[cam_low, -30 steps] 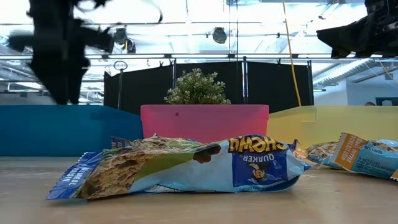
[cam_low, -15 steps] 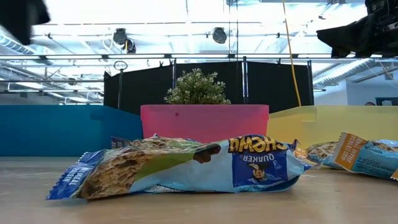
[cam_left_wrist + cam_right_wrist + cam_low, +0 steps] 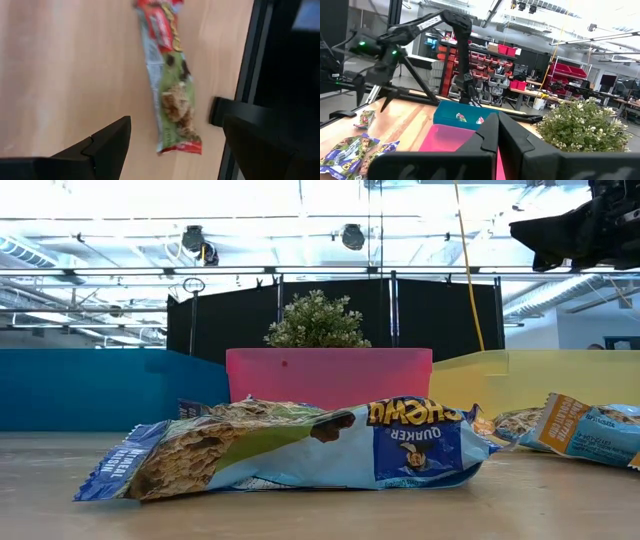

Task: Pick and place Granola Bars by type
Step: Put the red granola bar into the blue bin

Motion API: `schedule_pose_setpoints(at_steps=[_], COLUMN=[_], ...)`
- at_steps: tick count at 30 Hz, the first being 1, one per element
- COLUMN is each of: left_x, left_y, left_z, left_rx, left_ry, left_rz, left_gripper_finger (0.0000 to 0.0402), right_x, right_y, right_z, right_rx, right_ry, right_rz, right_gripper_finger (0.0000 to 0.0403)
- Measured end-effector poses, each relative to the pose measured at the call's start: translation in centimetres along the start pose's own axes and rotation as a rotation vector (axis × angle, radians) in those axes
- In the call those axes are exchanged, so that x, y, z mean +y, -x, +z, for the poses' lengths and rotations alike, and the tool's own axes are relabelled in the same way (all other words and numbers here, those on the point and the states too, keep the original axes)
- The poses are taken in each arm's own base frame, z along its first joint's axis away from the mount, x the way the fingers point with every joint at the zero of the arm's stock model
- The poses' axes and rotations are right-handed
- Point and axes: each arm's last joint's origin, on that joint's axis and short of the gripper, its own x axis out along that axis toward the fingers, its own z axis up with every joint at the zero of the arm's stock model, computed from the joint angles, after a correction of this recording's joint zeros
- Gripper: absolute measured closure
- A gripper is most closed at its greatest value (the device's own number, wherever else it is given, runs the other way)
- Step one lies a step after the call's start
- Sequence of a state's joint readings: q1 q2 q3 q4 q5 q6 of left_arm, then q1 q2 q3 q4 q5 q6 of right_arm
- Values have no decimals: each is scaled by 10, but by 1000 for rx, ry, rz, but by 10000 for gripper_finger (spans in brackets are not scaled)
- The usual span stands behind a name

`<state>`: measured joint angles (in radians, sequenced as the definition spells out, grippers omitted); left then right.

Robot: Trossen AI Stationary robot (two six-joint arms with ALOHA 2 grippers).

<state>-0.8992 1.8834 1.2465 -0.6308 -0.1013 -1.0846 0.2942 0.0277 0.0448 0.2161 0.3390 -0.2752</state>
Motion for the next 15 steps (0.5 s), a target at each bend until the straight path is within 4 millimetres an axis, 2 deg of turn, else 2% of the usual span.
schedule_pose_setpoints(at_steps=[6, 15], left_x=[-7, 2], left_y=[-20, -21], left_z=[6, 15], left_rx=[70, 101], left_ry=[-44, -113], left_rz=[114, 140], left_gripper_finger=[80, 80], right_x=[0, 0], right_y=[0, 0], right_z=[0, 0], right_rx=[0, 2], right_ry=[-1, 0], right_rz=[-2, -3], right_gripper_finger=[403, 403])
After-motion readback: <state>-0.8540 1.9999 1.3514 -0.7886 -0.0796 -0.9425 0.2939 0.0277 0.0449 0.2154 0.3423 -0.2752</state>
